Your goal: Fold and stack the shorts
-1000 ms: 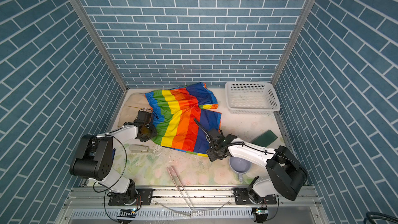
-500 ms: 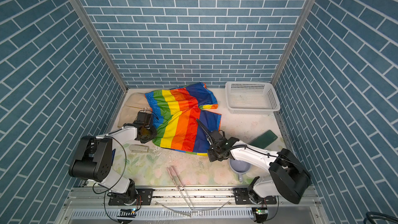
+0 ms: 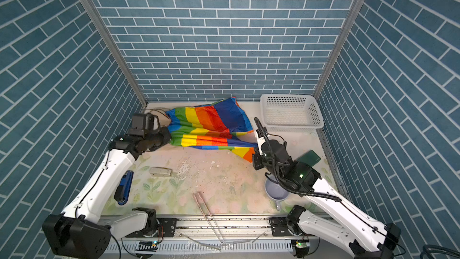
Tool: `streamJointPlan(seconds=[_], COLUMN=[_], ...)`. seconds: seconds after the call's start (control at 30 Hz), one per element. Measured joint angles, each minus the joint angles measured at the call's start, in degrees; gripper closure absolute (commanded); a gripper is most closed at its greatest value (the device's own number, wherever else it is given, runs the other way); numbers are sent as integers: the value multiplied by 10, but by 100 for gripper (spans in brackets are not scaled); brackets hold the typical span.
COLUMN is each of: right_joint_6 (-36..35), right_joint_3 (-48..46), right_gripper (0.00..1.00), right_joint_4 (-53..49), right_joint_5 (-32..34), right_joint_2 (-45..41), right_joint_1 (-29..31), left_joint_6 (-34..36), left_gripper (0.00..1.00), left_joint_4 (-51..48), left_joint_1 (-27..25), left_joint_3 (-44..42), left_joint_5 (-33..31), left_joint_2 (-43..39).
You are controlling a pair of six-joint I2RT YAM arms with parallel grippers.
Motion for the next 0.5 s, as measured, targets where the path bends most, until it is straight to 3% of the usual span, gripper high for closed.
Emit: streamJointPlan(seconds=[0.17,0.5], right_joint_6=[-38,-96], right_joint_3=[46,95], right_gripper=[100,100], right_joint_4=[23,41], right_joint_5=[68,103], right_joint_2=[-9,-28], right_joint_1=[3,6], left_joint_6=[-1,-35], left_gripper=[100,100], left_joint_4=[-49,-97], left_joint_1=[-6,-32], left_joint_3=[103,92], left_joint_5=[25,62], left_joint_2=[-20,-57])
